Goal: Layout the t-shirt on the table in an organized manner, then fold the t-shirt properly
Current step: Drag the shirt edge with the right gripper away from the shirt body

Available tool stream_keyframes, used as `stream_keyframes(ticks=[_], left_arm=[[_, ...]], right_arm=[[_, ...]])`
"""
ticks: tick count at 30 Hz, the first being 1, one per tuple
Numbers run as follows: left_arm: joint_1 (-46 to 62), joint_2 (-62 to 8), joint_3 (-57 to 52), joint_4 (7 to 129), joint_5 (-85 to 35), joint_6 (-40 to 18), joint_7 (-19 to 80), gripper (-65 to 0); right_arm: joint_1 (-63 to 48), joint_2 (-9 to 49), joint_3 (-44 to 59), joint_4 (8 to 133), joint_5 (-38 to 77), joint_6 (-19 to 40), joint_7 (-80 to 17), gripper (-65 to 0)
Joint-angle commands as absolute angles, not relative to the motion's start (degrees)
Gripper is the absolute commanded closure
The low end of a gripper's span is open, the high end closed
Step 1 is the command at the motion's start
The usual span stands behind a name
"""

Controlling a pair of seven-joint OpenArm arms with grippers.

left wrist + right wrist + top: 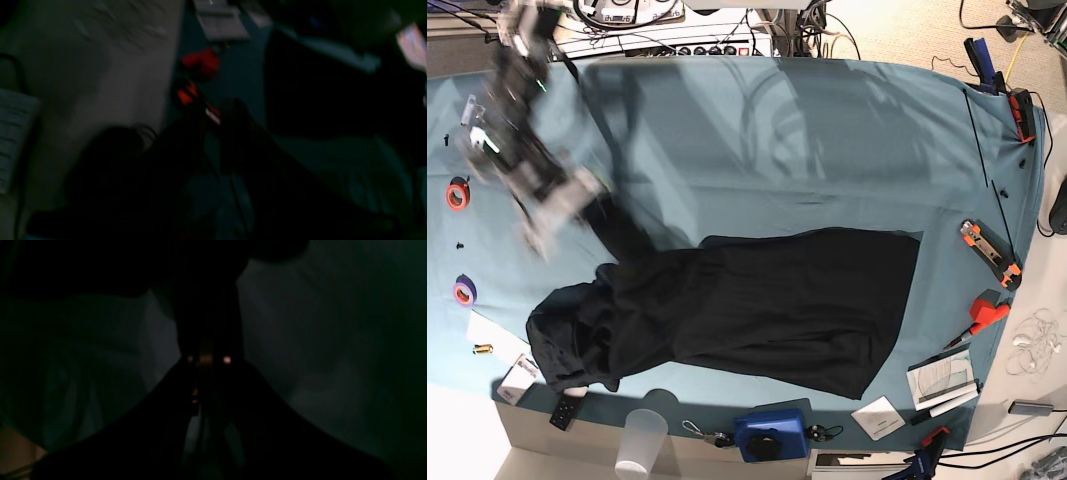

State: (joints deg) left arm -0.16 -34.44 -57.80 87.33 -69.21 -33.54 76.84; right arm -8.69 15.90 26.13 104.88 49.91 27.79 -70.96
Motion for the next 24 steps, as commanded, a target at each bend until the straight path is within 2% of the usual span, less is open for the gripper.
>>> stream_keyframes(ticks=[1,8,16,18,20,22,24], left_arm=[[-0.8,-36.0,-56.5,88.2,-70.8,-33.8,76.6,-7.3],[-0.8,-35.7,-42.1,90.7,-72.0,-33.8,76.9,-7.3],[-0.8,-27.6,-32.9,98.6,-66.8,-34.7,76.0,-7.6],[-0.8,-25.7,-31.0,99.2,-61.4,-36.1,72.9,-12.9],[-0.8,-24.3,-29.6,99.2,-53.7,-35.5,67.5,-24.0],[-0.8,-22.9,-28.7,99.2,-47.5,-30.9,61.8,-33.6],[-0.8,-21.9,-27.6,99.2,-44.4,-26.5,59.7,-35.2]], right_arm=[[-9.2,16.3,28.9,105.8,52.8,29.1,-69.9,0.0],[-14.5,14.9,41.9,105.8,63.3,34.2,-72.9,0.0],[-14.9,14.9,44.3,105.8,63.4,34.7,-73.8,0.0],[-14.9,14.9,44.3,105.8,63.4,34.8,-73.8,0.0],[-14.9,14.9,44.3,105.8,62.5,34.7,-74.2,0.0],[-14.9,14.9,44.3,105.8,60.9,34.7,-74.2,0.0],[-14.9,14.9,44.3,105.8,59.9,34.7,-74.2,0.0]])
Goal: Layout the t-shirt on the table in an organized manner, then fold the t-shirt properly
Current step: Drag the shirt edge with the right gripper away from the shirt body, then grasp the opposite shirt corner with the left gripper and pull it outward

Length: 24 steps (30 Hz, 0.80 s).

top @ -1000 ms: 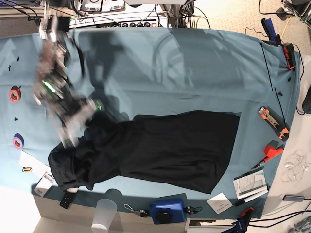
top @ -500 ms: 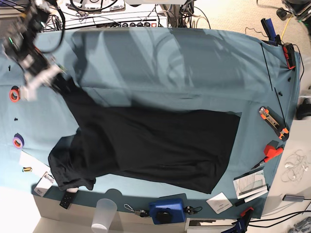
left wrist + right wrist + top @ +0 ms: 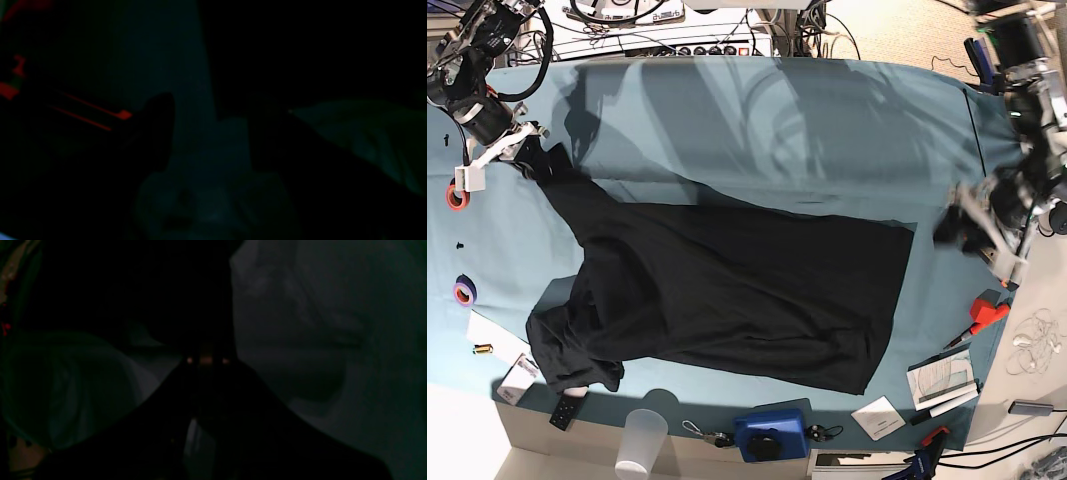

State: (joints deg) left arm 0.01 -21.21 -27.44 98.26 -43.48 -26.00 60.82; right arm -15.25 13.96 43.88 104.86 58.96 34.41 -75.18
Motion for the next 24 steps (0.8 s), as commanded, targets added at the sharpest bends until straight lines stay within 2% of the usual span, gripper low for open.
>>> stream_keyframes(ticks=[1,9,12,16,24], left_arm=[[-0.8,-21.6,-26.8,99.1,-43.5,-24.8,59.6,-35.2],[-3.4,-20.9,-20.2,90.1,-37.1,-16.4,56.5,-35.0],[-5.8,-20.9,-20.0,84.4,-41.2,-16.9,57.6,-35.0],[-9.1,-20.8,-20.0,78.3,-47.2,-20.8,60.6,-35.0],[-11.6,-18.6,-20.0,71.4,-47.8,-21.1,60.6,-35.0]], right_arm=[[-14.9,14.9,44.3,105.8,59.6,34.7,-74.2,0.0],[-14.9,14.9,44.3,105.8,58.0,34.7,-74.2,0.0],[-14.9,14.9,44.3,105.8,58.0,34.7,-74.2,0.0],[-14.9,14.9,44.3,105.8,58.0,34.7,-74.2,0.0],[-14.9,14.9,44.3,105.8,58.0,34.7,-74.1,0.0]])
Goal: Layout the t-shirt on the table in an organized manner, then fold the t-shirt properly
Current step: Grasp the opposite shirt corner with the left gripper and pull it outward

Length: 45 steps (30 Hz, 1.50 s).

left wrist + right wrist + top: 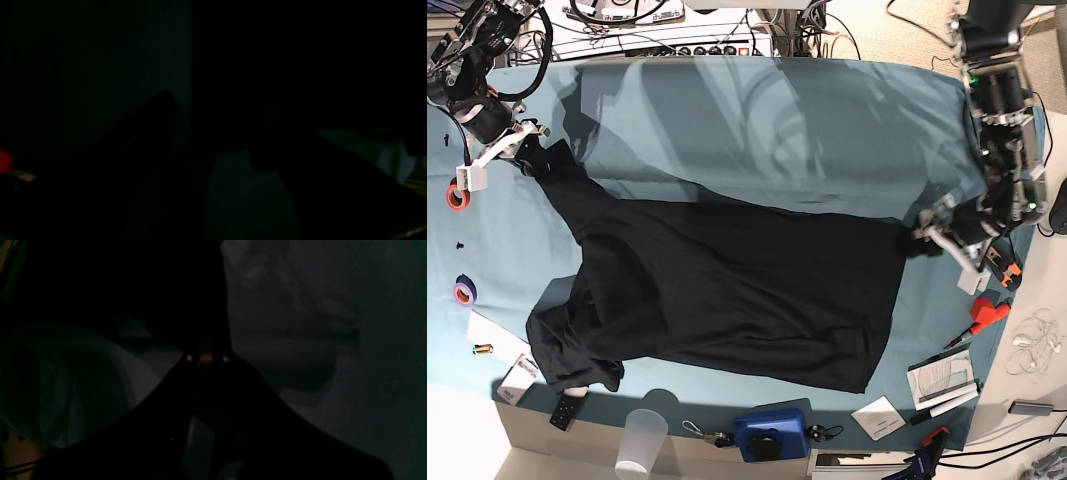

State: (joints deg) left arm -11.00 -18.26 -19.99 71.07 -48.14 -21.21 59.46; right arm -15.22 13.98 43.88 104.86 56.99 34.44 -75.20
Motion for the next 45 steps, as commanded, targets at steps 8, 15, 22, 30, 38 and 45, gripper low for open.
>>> stream_keyframes(ticks=[8,15,22,30,38,45], left_arm=[[-11.6,-14.4,-20.0,70.1,-46.5,-20.4,61.7,-32.5],[-11.6,-14.5,-20.0,70.1,-44.5,-18.2,64.9,0.0],[-11.6,-14.8,-20.2,70.4,-42.2,-18.2,68.3,0.0],[-9.0,-16.8,-23.6,75.9,-43.7,-17.6,71.9,0.0],[2.3,-18.9,-23.8,87.0,-45.2,-17.8,72.0,0.0],[11.9,-19.2,-30.1,97.2,-45.1,-17.9,71.5,0.0]], right_arm=[[-14.9,14.9,44.3,105.8,58.0,34.7,-73.8,0.0],[-14.9,14.9,44.3,105.8,58.0,34.7,-73.8,0.0],[-14.9,14.9,44.9,105.8,58.3,34.7,-74.0,0.0],[-17.9,15.9,51.5,105.8,64.7,35.6,-78.5,0.0],[-24.1,16.7,51.3,105.8,64.7,35.9,-80.0,0.0],[-29.5,16.7,51.3,105.8,64.7,38.1,-80.0,0.0]])
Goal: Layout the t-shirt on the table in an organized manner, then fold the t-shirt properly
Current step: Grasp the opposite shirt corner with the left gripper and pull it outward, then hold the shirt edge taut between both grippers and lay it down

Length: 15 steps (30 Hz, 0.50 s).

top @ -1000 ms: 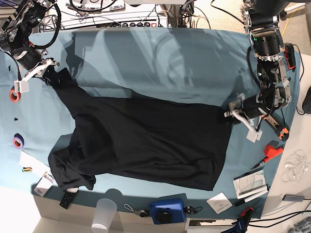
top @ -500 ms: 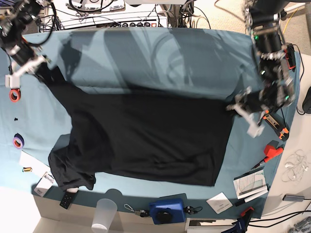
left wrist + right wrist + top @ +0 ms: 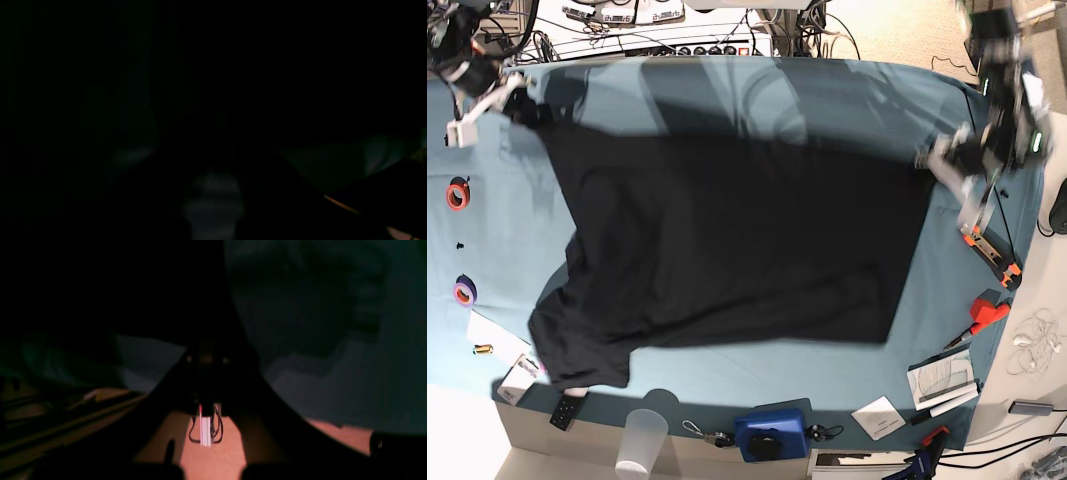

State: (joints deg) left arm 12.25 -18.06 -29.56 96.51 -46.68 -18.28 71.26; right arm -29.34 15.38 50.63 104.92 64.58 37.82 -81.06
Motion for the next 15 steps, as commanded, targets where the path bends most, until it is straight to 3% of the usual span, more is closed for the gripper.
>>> stream_keyframes(ticks=[1,7,9,15], left_arm=[[13.0,-19.2,-31.7,98.1,-45.1,-17.9,71.5,0.0],[18.3,-19.2,-38.4,98.9,-49.7,-21.1,71.1,0.0],[18.9,-19.2,-38.7,98.9,-50.2,-21.1,70.9,0.0],[19.0,-19.2,-38.8,98.9,-50.2,-21.1,70.7,0.0]], right_arm=[[-30.5,16.7,51.3,105.8,64.7,38.2,-80.0,0.0],[-34.6,16.6,52.2,105.8,64.7,40.0,-78.4,0.0],[-34.6,16.6,52.5,105.8,65.2,37.2,-76.4,0.0],[-35.2,16.7,54.8,111.8,76.8,40.0,-80.0,0.0]])
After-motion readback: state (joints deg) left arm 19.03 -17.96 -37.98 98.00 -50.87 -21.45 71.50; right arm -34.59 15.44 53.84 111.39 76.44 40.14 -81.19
